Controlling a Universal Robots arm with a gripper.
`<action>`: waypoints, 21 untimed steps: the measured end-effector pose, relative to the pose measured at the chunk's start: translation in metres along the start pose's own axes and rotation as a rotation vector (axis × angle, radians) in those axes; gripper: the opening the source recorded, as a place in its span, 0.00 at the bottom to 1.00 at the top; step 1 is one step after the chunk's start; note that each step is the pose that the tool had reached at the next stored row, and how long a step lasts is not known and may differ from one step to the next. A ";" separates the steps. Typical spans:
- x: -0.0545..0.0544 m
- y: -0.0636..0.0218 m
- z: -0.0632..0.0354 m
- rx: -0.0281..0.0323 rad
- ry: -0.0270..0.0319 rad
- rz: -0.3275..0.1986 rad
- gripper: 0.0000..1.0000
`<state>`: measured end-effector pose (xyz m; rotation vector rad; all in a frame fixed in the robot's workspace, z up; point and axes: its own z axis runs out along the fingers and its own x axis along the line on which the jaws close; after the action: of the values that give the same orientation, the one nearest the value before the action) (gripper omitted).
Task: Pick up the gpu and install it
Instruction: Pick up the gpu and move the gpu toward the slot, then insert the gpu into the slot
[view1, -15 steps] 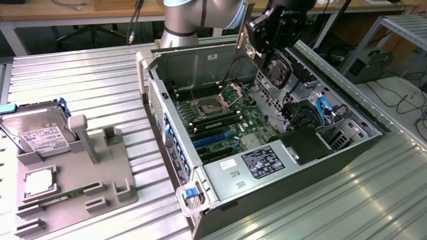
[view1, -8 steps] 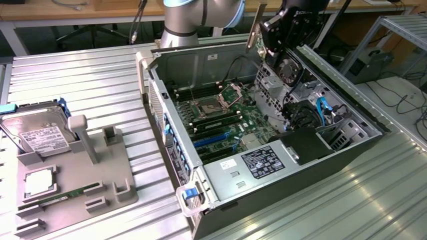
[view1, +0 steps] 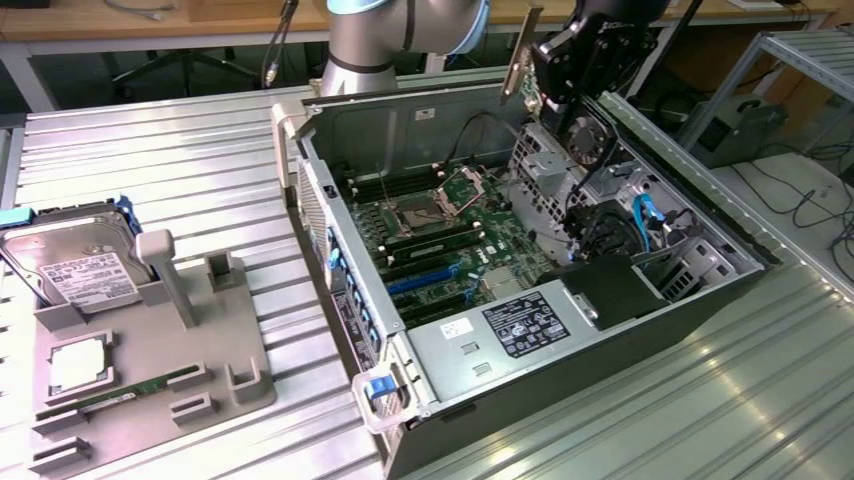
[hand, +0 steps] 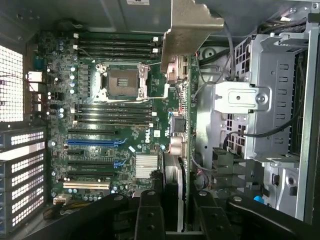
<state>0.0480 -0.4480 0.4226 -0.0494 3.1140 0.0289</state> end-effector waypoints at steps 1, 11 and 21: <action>0.000 0.0000 0.0000 0.0000 0.0000 0.000 0.28; 0.033 0.0010 -0.0008 0.0000 0.0000 0.000 0.28; 0.033 0.0011 -0.0008 -0.0001 0.0000 0.000 0.28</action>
<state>0.0151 -0.4480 0.4225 -0.0495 3.1139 0.0290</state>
